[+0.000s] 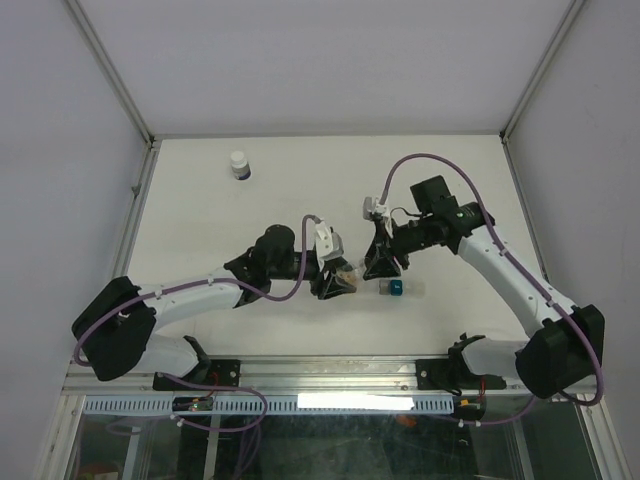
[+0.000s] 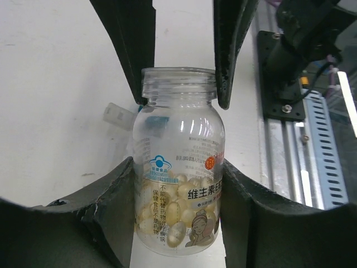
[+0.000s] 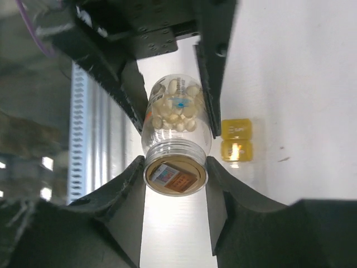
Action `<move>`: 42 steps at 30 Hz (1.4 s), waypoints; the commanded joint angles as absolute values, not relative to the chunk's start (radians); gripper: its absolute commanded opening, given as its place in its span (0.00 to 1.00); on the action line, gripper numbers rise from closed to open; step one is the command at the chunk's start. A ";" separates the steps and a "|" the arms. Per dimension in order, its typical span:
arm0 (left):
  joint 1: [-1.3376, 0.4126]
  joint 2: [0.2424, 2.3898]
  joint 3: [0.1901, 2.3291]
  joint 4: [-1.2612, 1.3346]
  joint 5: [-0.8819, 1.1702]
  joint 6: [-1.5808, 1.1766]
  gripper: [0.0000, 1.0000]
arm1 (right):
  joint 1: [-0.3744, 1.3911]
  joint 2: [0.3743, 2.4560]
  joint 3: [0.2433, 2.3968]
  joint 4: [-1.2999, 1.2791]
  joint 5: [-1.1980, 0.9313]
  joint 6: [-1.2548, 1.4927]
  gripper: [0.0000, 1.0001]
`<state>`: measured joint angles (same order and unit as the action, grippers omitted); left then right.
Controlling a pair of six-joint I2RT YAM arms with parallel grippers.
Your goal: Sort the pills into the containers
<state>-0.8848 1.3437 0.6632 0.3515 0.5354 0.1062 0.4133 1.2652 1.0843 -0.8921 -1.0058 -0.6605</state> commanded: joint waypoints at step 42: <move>-0.986 1.311 0.679 0.405 0.267 0.112 0.00 | 0.368 1.229 0.998 -0.687 -1.085 -0.340 0.69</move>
<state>-0.9821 1.3094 0.6258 0.3737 0.2878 0.0929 0.3595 1.2316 0.9546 -0.6712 -1.1004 -0.3412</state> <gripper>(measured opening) 0.510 0.707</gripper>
